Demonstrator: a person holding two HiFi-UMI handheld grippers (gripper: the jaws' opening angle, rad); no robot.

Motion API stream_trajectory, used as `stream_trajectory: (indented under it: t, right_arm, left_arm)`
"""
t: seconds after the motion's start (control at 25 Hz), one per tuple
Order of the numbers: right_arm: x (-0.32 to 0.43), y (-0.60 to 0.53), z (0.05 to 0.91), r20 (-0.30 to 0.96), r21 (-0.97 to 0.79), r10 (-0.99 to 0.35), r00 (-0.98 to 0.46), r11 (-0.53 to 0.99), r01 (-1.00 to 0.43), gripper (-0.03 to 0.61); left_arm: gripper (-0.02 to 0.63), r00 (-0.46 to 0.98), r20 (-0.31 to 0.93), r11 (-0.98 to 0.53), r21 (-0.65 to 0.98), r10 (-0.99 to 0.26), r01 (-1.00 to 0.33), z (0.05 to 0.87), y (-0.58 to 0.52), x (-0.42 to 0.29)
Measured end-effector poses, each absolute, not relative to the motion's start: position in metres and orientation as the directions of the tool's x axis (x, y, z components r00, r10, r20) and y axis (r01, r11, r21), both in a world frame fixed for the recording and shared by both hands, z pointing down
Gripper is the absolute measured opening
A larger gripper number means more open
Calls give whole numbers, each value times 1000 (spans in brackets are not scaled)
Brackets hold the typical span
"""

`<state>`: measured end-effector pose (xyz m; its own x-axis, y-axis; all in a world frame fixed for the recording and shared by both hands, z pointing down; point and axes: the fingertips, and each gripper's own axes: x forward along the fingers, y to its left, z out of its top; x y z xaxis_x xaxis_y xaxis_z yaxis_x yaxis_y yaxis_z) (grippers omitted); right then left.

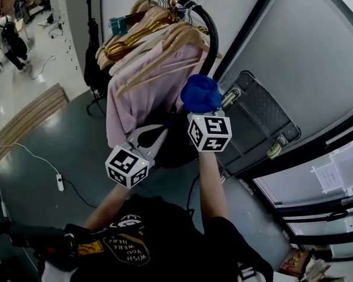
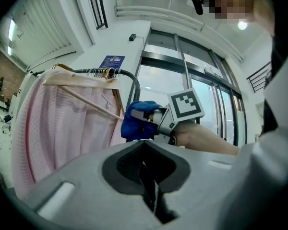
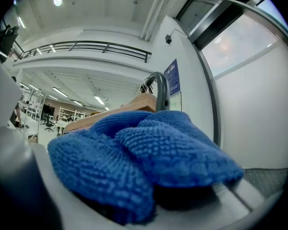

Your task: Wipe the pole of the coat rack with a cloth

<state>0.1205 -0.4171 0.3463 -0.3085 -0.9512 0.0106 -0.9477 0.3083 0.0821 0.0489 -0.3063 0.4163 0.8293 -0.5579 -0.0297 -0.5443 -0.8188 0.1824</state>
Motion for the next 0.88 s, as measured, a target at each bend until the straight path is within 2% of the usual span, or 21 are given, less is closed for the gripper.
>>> stream_trajectory:
  t: [0.16, 0.44, 0.64, 0.8, 0.88]
  right_arm:
    - [116, -423, 329, 36, 37, -933, -358, 359, -933, 8]
    - [96, -442, 222, -24, 217, -913, -406, 392, -894, 8]
    - [91, -470, 157, 21, 321, -920, -392, 378, -868, 8]
    - [85, -496, 139, 87, 361, -919, -386, 390, -847, 11]
    - [86, -497, 137, 72, 363, -918, -390, 388, -847, 12]
  left_arm:
    - [2, 824, -17, -810, 195, -567, -553, 419, -307, 53]
    - [2, 823, -31, -815, 166, -566, -555, 412, -297, 53]
    - [2, 816, -33, -807, 174, -578, -564, 411, -295, 48]
    - [2, 823, -12, -812, 172, -568, -558, 418, -292, 52]
    - [2, 827, -12, -816, 173, -562, -552, 418, -292, 55]
